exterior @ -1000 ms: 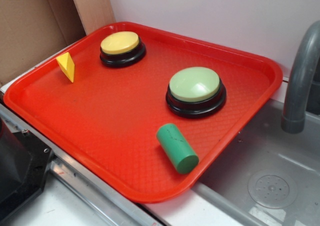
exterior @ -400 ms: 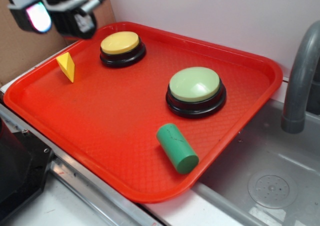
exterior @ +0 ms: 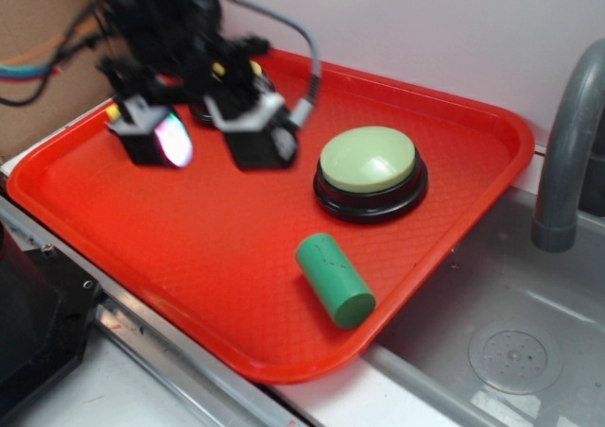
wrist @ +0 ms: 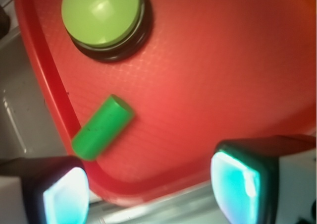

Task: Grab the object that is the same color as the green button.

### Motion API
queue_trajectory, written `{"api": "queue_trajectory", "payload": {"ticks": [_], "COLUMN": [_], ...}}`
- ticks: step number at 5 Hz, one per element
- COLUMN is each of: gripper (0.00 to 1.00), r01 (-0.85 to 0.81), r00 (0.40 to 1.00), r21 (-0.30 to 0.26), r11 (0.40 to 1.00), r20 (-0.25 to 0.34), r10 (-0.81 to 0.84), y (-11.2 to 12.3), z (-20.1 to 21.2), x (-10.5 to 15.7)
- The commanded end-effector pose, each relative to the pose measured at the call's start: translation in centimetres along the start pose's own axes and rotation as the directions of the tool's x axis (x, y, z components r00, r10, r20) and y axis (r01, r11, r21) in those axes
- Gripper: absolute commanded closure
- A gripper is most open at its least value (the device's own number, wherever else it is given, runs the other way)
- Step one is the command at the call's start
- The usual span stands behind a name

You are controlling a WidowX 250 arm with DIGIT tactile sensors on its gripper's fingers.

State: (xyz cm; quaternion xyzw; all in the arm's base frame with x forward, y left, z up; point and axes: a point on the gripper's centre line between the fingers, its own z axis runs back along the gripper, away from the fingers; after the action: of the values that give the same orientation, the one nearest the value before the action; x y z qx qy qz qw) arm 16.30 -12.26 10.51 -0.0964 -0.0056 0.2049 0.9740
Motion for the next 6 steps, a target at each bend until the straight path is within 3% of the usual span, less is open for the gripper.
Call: {"api": "queue_trajectory", "payload": {"ticks": [1,3,4,5,6], "gripper": [0.00,0.00,0.00,0.06,1.00], "r01": [-0.152,-0.292,-0.337,-0.364,-0.381], "r00": [0.987,0.951,0.933,0.924,0.919], "r21": [0.003,0.041,0.025,0.030,0.033], "r11": [0.988,0.955,0.941,0.931,0.924], "r20": [0.053,0.113,0.143,0.133,0.124], "r10": [0.151,0.286,0.330,0.357,0.375], "y": [-3.7,-3.4,-2.9,-2.8,-2.5], "z": [-4.2,-7.2,-8.1,-8.4,-8.7], "x": [1.4,1.4,0.8,0.5,0.5]}}
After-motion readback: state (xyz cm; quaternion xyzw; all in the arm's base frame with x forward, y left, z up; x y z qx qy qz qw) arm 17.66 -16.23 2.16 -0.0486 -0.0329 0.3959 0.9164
